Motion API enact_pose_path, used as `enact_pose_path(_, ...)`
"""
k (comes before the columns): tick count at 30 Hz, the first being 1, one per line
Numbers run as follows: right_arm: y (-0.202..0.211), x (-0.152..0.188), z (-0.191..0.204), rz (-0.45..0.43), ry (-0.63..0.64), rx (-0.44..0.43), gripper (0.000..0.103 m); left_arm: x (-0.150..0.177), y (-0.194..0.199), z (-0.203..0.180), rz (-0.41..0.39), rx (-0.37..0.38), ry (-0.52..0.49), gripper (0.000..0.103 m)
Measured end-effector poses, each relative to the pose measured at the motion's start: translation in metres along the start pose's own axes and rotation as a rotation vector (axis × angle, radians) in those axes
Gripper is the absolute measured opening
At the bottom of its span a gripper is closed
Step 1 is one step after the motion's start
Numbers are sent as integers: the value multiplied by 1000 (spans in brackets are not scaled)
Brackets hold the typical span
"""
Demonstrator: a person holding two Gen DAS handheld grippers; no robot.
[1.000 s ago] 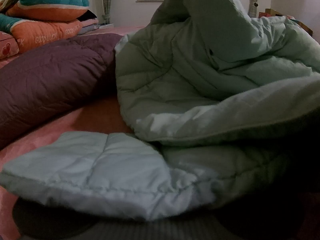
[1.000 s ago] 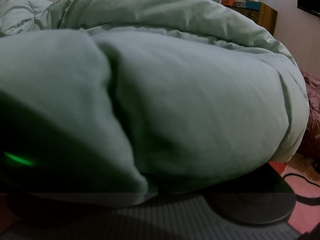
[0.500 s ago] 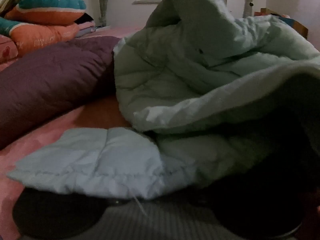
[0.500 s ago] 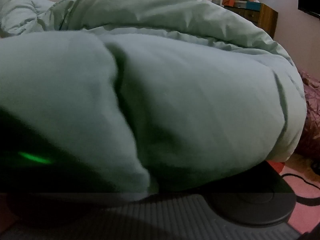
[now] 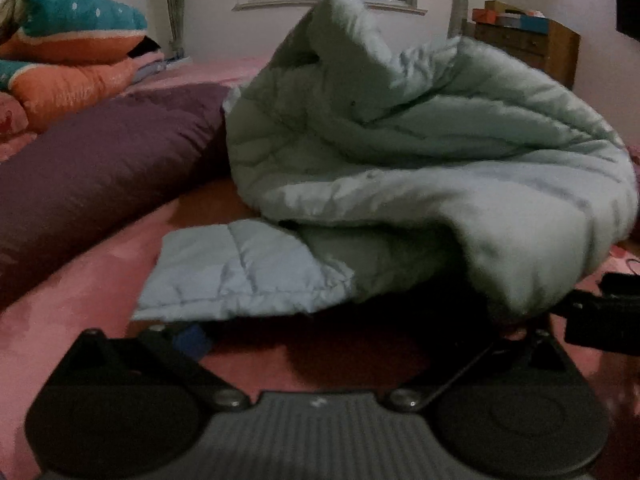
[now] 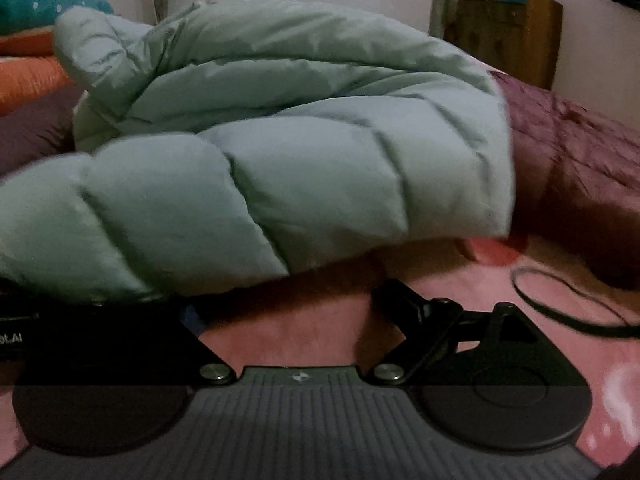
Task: Fold large clothes
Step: 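Move both grippers toward the crumpled mint-green jacket on the bed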
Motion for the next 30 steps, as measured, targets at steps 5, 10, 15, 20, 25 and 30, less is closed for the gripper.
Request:
enact_pose_path(5,43,10,-23,12,3,58,103,-8,34,-10,-37,15,-23,102)
enact_pose_path(10,96,11,-31,-21,4,96,103,-17,75,-22,-97,-3,-69,102)
enact_pose_path(15,144,4,-37,-71,-20,128,103,-29,110,-31,-156,-13,-72,102)
enact_pose_path(20,184,-15,-38,-110,-52,133,103,-35,139,-40,-203,-7,-78,102)
enact_pose_path(25,221,-31,-42,-165,-62,153,103,-43,166,-46,-261,-4,-84,102)
enact_pose_path(30,259,-41,-45,-228,-72,153,103,-52,184,-49,-294,-18,-84,102)
Point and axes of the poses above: each gripper's, at about its wrist camera, not at the fingertips, and y roughly against the way its jaws point, z to its left, x to its underside, the point moved 1 cm from there along -y, roughly the way its jaws point, and after that the axes turned 15 degrees about x, right-handed, at the moved point
